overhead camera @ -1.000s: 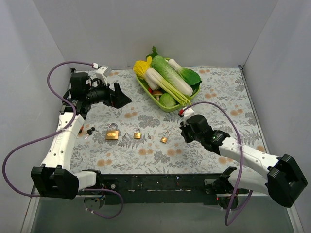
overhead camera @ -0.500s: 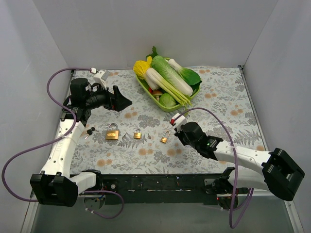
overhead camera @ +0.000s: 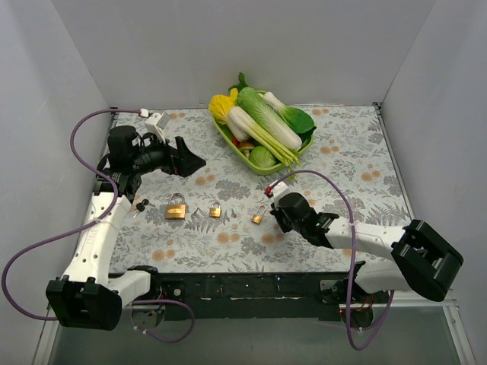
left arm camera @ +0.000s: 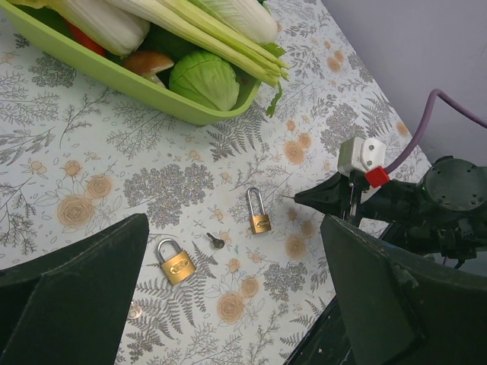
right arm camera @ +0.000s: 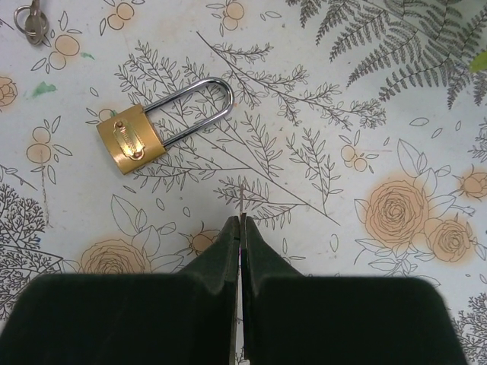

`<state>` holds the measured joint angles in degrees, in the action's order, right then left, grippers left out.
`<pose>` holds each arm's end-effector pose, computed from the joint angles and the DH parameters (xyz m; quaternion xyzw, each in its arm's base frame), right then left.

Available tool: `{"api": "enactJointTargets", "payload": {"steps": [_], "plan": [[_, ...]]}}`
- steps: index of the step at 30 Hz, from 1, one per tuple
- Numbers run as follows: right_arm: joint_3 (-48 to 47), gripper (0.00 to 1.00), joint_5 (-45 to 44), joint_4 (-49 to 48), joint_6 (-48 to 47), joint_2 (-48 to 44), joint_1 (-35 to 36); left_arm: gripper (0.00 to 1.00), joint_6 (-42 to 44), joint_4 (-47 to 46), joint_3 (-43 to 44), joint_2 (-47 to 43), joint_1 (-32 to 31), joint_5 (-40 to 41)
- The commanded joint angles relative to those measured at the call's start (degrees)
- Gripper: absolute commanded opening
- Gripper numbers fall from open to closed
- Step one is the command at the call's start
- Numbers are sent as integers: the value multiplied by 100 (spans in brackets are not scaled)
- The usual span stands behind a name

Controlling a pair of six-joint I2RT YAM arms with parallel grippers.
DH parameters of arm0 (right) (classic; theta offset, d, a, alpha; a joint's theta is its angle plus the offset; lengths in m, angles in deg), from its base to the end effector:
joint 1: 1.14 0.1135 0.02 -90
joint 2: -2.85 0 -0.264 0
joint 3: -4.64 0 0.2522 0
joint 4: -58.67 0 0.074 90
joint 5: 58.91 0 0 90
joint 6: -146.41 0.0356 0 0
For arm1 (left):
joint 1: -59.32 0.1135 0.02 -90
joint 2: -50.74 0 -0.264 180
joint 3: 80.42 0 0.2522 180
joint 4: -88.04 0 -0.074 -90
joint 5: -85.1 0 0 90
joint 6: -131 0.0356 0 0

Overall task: Lock with the key
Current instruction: Place the key at the center of the board.

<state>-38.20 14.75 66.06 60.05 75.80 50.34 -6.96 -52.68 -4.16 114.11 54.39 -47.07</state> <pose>0.1614 0.1867 0.1735 -0.3025 0.8370 0.0896 0.4471 0.2345 -0.0442 0.3611 -0.1144 0.8072 -0.4927 0.3041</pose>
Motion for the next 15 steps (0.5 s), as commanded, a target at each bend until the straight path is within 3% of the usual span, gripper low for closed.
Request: {"api": "enactJointTargets", "payload": {"steps": [1,9,13,15], "plan": [[-177,1,-106,-277,532,263,28,98,147,129,-27,-299,45,78],[-668,1,-423,56,954,1054,28,98,200,287,-89,-405,45,139],[-739,2,-177,145,1243,1151,28,98,288,418,16,-361,45,148],[-774,8,-80,224,1314,1187,28,98,358,463,43,-352,45,165]]}}
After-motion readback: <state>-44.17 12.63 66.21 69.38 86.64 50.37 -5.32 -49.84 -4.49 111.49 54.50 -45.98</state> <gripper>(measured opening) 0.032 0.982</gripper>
